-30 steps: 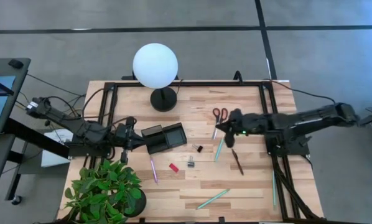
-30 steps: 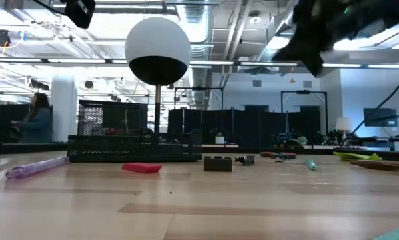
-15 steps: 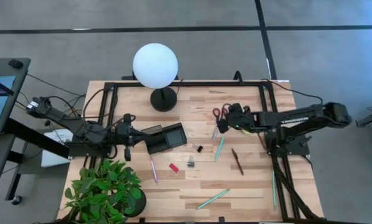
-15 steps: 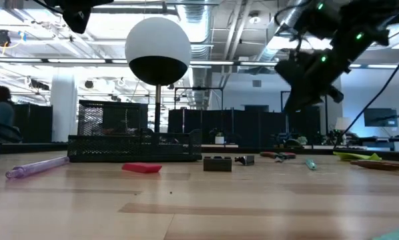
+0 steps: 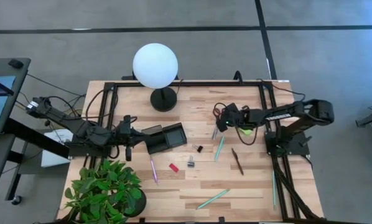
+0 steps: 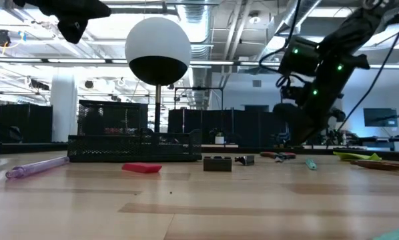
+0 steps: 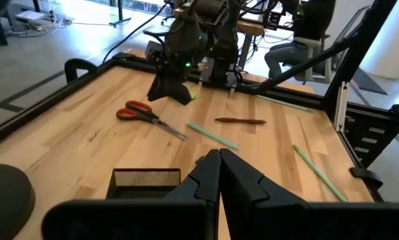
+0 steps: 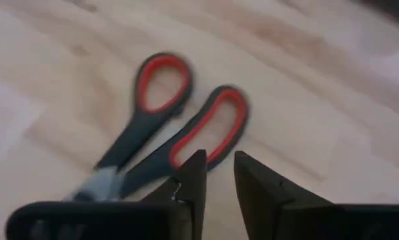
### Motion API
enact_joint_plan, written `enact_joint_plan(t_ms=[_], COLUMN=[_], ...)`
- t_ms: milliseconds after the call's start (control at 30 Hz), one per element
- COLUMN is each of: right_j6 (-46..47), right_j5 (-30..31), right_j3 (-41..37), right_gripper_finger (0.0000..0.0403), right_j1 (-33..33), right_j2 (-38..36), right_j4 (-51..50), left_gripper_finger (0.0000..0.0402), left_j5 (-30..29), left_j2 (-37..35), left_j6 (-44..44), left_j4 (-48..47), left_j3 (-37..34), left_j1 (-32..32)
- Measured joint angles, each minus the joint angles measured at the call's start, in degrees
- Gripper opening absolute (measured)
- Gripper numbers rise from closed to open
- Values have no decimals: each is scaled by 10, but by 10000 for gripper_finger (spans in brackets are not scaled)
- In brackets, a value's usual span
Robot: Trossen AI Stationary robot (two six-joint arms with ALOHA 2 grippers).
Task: Pick and place office supplies into organizer
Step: Put the black scissors into the black desk organizer
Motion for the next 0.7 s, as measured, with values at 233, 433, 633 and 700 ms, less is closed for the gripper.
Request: enact_joint_plan(t_ms=[233, 433, 633, 700], right_j6=[1, 33, 39, 38], right_j5=[31, 29, 40, 46], right_j3=[19, 23, 25, 24], right_gripper_finger=[93, 93, 93, 93], right_j1=[-24, -49, -55, -55], right_j2=[37, 78, 128, 136], right_j4=[10, 19, 57, 73], left_gripper_finger=[0, 0, 0, 0], left_j5=[-25, -25, -25, -25], left_j2=[0, 0, 0, 0], left_j6=[0, 0, -7, -12], left_j4=[-1, -5, -21, -30], left_j3=[0, 0, 0, 0], left_j1=[0, 0, 0, 0])
